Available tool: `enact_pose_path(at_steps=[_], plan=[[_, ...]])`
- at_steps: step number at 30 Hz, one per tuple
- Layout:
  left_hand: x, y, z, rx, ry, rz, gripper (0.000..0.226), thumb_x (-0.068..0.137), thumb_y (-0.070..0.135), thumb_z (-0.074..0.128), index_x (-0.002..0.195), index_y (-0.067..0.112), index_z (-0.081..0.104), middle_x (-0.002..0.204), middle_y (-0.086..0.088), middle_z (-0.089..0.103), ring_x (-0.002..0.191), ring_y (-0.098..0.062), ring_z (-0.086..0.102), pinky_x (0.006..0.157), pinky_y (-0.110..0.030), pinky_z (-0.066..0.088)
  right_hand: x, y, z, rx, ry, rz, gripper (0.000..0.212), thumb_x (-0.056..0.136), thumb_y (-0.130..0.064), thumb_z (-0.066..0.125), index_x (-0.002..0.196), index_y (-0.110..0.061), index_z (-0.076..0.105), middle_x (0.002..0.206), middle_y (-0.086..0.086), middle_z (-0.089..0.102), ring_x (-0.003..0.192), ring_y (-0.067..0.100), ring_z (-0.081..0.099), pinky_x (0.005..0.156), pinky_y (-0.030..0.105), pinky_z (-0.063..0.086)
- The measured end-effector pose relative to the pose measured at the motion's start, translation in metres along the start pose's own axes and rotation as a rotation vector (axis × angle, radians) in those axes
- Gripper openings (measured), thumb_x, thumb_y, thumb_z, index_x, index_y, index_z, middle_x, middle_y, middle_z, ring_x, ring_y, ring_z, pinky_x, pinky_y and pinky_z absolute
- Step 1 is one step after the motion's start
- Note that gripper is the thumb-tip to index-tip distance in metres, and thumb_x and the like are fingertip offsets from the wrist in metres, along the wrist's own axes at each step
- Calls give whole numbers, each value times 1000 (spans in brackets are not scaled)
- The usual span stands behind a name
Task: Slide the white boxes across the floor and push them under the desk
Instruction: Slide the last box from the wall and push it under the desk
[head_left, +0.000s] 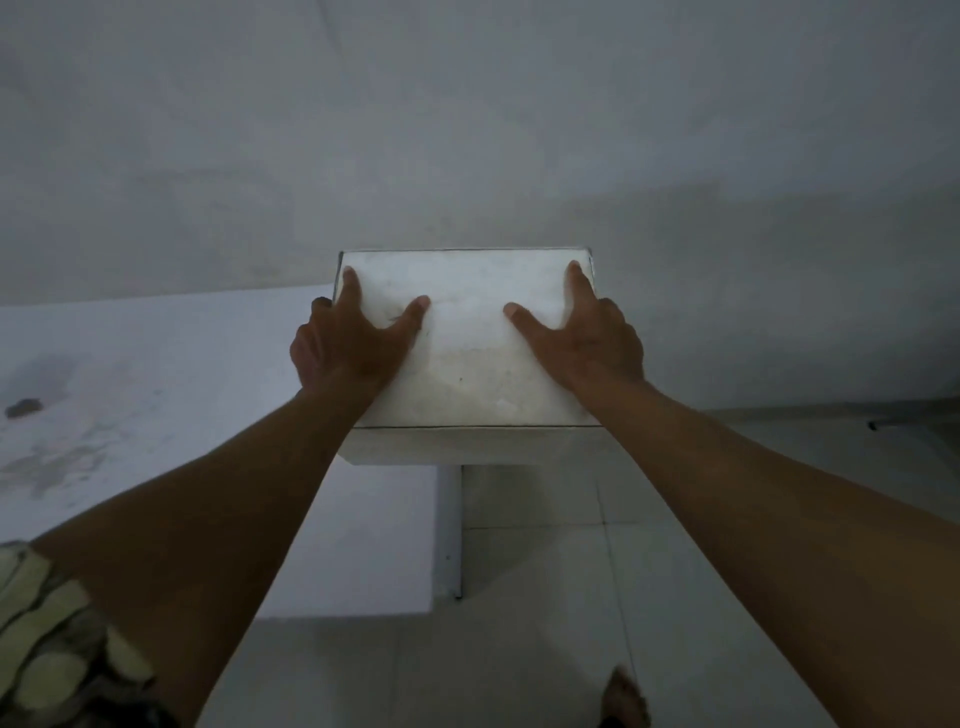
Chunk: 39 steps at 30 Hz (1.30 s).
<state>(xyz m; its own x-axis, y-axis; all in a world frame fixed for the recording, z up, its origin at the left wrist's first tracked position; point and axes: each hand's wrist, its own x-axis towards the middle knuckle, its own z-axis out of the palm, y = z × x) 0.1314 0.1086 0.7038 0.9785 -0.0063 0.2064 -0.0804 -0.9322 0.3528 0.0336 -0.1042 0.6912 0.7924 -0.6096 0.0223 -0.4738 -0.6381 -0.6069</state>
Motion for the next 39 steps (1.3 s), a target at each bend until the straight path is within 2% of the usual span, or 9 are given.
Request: enact_pose_path(at_steps=[7,10,14,23,27,39], plan=[[-20,-142,-77,0,17,-20,104,67,93,33,148,28,29,118,-18,58,109,-43,55,93,-48,40,-104,-104,59,-5,-23,-30,100,68,-93,37,151,-41,16,139,13,47,123,36,50,99,44,39],[-21,-181,-98,0,11,-43,105,67,93,33,148,27,30,118,-19,58,109,-43,55,92,-48,41,-128,-135,77,5,-59,-32,100,69,-92,37,151,-41,16,141,12,45,125,36,48,101,44,38],[-14,-237,-119,21,31,-79,105,66,93,34,147,26,31,117,-19,59,109,-43,56,90,-48,41,-149,-180,108,17,-117,-64,100,69,-92,38,152,-41,14,146,11,41,129,34,45,104,44,36],[10,-340,-144,11,49,-173,106,65,95,33,148,28,28,121,-21,57,113,-44,53,93,-51,40,-174,-267,169,-25,-138,-128,99,69,-91,39,151,-39,17,138,12,48,122,35,50,99,44,39],[22,-389,-154,-34,7,-159,106,66,93,34,150,28,25,127,-21,54,119,-44,49,99,-53,37,-200,-300,198,-41,-130,-89,98,69,-90,41,150,-40,19,137,11,49,122,35,50,98,44,39],[3,-515,-198,-70,-79,-24,105,69,91,36,151,25,24,136,-21,50,123,-42,49,102,-50,37,-323,-365,254,-55,-60,45,97,70,-90,40,150,-40,19,137,10,49,122,35,50,99,44,39]])
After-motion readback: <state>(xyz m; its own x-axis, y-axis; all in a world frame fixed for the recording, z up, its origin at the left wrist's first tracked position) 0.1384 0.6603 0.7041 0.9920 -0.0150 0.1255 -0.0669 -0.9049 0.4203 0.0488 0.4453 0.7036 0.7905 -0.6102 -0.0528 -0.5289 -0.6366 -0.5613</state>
